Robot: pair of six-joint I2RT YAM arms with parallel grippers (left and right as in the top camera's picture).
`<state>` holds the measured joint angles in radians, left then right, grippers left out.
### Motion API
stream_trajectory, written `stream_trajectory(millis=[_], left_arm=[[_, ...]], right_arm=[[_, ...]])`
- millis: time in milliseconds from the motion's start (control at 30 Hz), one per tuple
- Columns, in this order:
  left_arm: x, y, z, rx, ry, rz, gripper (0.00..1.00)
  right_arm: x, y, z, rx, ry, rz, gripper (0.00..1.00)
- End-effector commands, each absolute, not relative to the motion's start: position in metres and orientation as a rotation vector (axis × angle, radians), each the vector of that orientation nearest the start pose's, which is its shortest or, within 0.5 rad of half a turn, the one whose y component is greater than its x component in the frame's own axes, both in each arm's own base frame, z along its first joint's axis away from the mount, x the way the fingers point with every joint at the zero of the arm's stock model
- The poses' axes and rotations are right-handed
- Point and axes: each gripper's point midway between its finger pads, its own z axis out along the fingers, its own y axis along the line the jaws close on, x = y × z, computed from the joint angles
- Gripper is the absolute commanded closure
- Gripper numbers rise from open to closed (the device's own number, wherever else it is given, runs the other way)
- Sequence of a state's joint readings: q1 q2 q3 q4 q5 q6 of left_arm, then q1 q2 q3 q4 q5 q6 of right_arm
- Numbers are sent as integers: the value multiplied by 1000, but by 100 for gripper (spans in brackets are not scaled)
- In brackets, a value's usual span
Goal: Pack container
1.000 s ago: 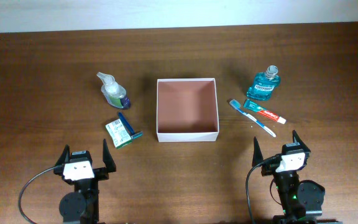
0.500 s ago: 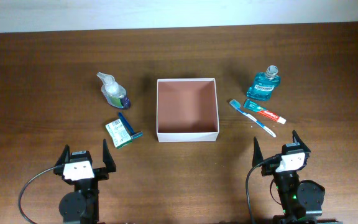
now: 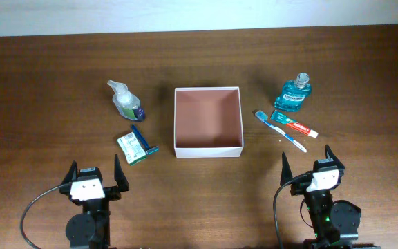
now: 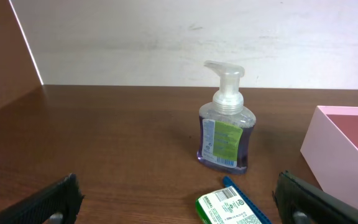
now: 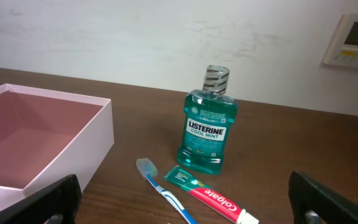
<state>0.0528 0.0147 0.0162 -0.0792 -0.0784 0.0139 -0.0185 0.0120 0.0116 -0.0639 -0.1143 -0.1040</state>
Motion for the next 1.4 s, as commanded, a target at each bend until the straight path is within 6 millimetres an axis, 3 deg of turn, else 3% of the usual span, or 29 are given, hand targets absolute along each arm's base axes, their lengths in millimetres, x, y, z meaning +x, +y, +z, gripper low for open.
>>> stream_trajectory(millis=[0, 467, 567, 667, 833, 1133, 1233, 1300, 1367], left_arm=[[245, 25, 158, -84, 1643, 107, 1], [246, 14, 159, -35, 1638, 55, 1], [246, -2, 171, 41, 1590, -20, 1], [244, -19, 200, 127, 1469, -85, 0], [236, -22, 242, 147, 1333, -78, 1], [224, -29, 318, 188, 1248, -93, 0], [229, -33, 358, 211, 1240, -108, 1], [239, -39, 374, 237, 1273, -135, 1], [270, -48, 392, 279, 1424, -211, 1]], right_arm=[[245, 16, 159, -154, 1630, 9, 2], [245, 16, 159, -154, 1630, 9, 1], [245, 16, 159, -154, 1630, 9, 2], [245, 16, 159, -154, 1630, 9, 1], [245, 16, 159, -154, 1630, 9, 1], [245, 16, 159, -154, 1630, 9, 2], [245, 16, 159, -154, 1630, 9, 1], [245, 16, 159, -154, 1630, 9, 1], [245, 16, 159, -154, 1630, 9, 2]])
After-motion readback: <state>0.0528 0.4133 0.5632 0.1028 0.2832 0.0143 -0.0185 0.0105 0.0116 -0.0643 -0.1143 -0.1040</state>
